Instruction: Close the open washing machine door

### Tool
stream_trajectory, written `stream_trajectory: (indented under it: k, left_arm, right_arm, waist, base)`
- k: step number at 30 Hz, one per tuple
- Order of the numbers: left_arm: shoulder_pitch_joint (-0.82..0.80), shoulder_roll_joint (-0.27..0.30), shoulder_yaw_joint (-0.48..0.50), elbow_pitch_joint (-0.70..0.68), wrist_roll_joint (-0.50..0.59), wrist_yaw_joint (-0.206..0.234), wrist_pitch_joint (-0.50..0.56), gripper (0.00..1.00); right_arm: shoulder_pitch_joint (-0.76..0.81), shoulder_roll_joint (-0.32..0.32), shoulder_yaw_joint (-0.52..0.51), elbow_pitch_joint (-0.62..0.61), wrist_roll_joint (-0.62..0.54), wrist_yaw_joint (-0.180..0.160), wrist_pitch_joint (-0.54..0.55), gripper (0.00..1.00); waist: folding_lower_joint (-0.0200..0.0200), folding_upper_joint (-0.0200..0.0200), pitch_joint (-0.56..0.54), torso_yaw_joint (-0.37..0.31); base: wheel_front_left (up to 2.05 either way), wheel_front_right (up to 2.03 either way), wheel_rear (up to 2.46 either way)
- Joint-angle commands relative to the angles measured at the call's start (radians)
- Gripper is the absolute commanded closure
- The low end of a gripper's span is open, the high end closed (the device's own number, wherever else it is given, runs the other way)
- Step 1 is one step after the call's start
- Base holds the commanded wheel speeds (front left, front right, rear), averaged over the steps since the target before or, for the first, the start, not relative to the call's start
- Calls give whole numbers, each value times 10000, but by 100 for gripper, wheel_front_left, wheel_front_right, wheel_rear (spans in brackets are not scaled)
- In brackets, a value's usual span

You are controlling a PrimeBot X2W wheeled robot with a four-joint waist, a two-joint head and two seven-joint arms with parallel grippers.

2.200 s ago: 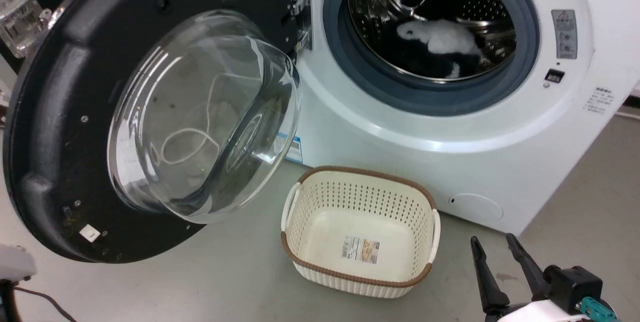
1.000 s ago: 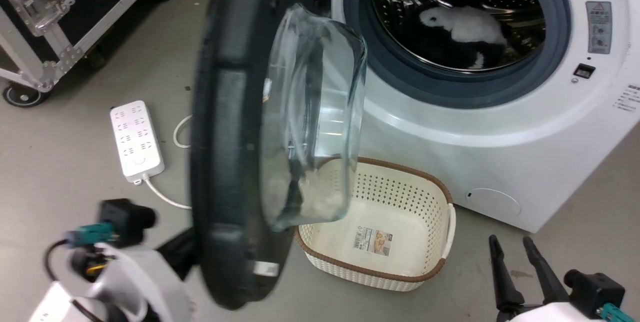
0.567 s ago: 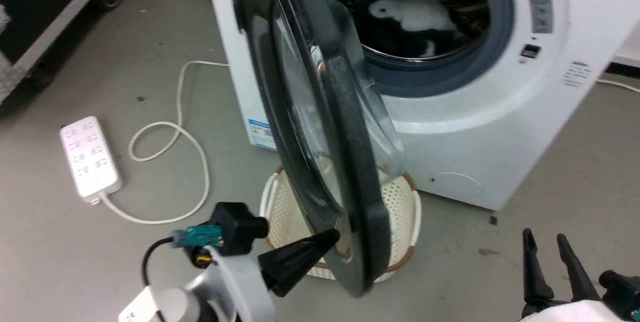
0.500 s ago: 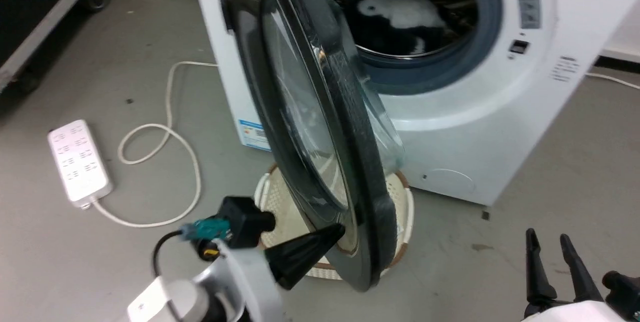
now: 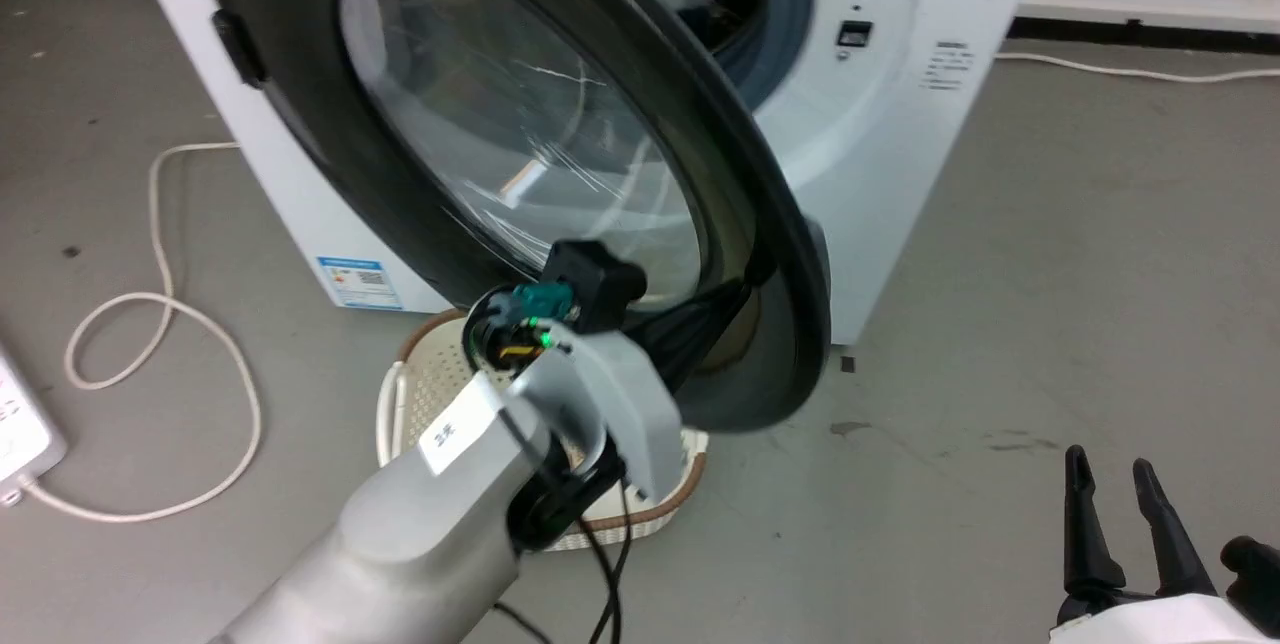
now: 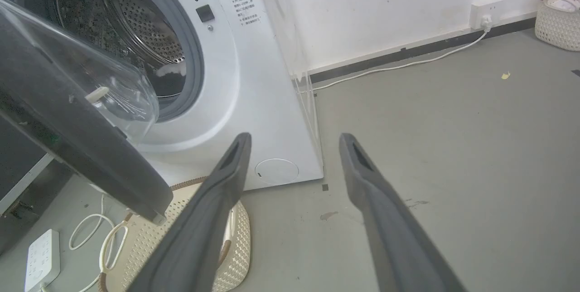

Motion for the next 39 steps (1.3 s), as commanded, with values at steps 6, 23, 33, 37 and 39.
stream_trajectory:
  k: [6, 23, 33, 37, 39]
  left_arm:
    - [-743, -660, 118, 1243, -192, -42, -580, 100]
    - [1153, 1062, 5100, -595, 1062, 2189, -2372, 100]
    - [4964, 784, 7142, -1895, 2522, 2471, -2375, 100]
    - [6026, 567, 7124, -1498, 2168, 2382, -2211, 100]
    - [6362, 524, 7160, -1350, 2004, 2395, -2160, 100]
  right_arm:
    - [-11, -8, -58, 10, 116, 10, -42, 0]
    - [268, -8, -26, -126, 26, 10, -42, 0]
    - [464, -8, 317, -336, -241, 10, -42, 0]
    - [552, -8, 399, -431, -376, 10, -42, 0]
    - [569, -8, 453, -443, -409, 10, -42, 0]
  waist:
    - [-1, -1, -118, -214]
    - [-1, -1, -1023, 440]
    - [-1, -1, -1281, 239]
    - [-1, -1, -1318, 154]
    - [-1, -1, -1340, 104]
  base:
    - [0, 0, 0]
    - [0, 0, 0]
    - [0, 0, 0]
    - [0, 0, 0]
    - [0, 0, 0]
